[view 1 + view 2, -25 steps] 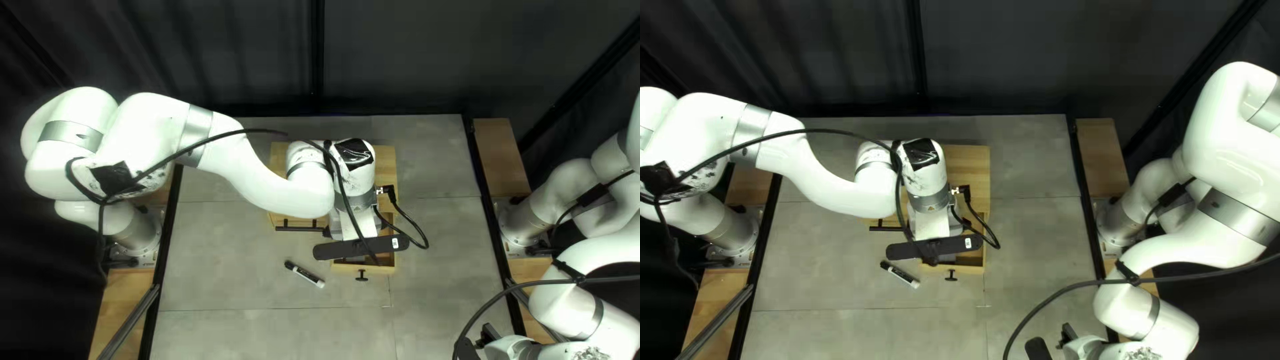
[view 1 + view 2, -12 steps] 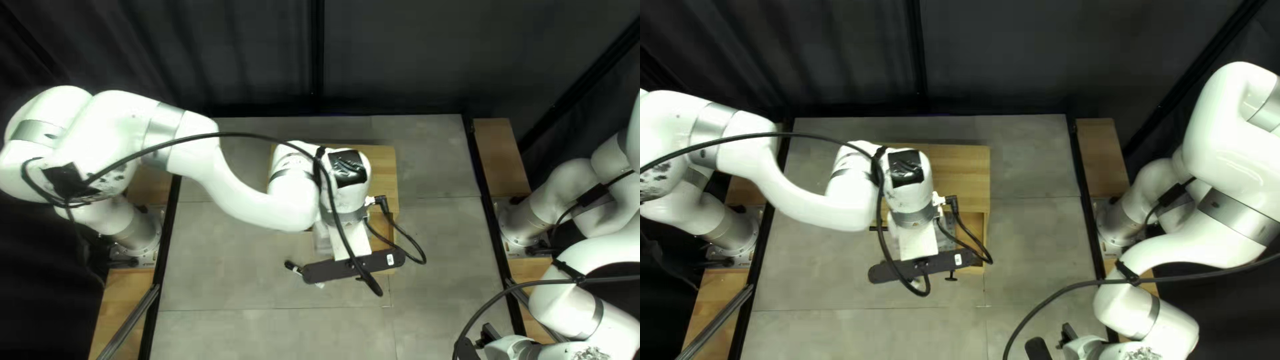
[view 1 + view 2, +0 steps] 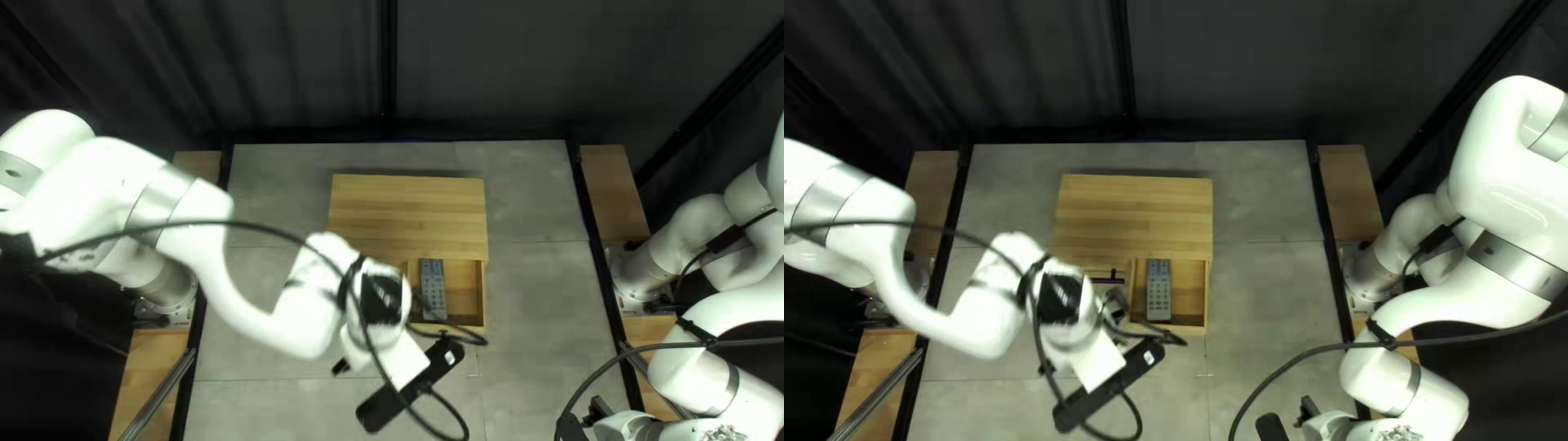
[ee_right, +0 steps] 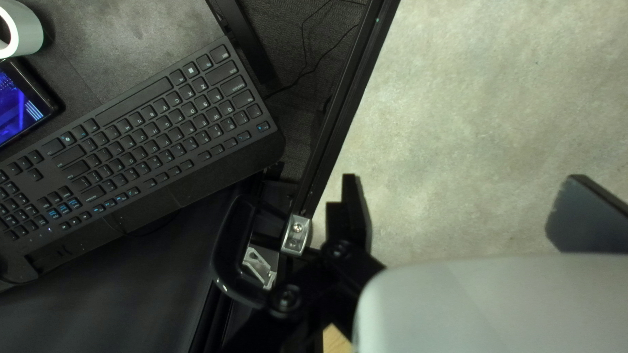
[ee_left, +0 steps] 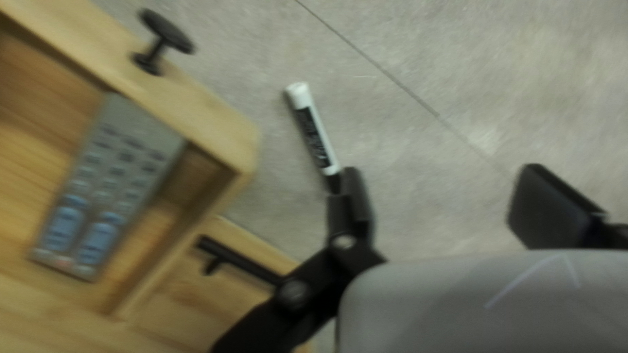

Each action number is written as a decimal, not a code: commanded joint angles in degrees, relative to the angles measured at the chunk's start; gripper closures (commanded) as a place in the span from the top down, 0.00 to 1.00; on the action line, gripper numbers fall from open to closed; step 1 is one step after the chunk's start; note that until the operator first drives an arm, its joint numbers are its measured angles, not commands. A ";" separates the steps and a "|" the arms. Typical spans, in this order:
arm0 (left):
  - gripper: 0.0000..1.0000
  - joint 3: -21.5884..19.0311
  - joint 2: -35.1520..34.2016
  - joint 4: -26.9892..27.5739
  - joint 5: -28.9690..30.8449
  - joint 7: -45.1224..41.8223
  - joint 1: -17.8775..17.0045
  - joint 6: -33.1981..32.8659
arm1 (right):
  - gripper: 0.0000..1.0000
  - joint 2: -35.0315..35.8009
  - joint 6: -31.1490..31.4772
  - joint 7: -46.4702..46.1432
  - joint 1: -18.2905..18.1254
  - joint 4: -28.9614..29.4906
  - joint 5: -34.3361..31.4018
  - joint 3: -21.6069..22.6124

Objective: Open drawers and place objects into drawer and close

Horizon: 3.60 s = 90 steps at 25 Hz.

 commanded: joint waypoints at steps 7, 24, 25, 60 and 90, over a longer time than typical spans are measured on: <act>1.00 1.66 1.18 -6.20 0.50 -14.77 -1.70 -7.56 | 1.00 0.00 0.00 0.00 0.00 0.00 0.00 0.00; 1.00 4.96 -6.01 -25.00 1.06 -20.57 0.36 -30.92 | 1.00 0.00 0.00 0.00 0.00 0.00 0.00 0.00; 1.00 5.08 -5.65 -25.22 1.29 -20.39 0.46 -31.75 | 1.00 0.00 0.00 0.00 0.00 0.00 0.00 0.00; 0.94 6.96 -1.30 -31.64 4.21 -19.46 1.67 -43.60 | 1.00 0.00 0.00 0.00 0.00 0.00 0.00 0.00; 0.21 7.54 -2.80 -32.99 5.61 -18.67 1.98 -42.68 | 1.00 0.00 0.00 0.00 0.00 0.00 0.00 0.00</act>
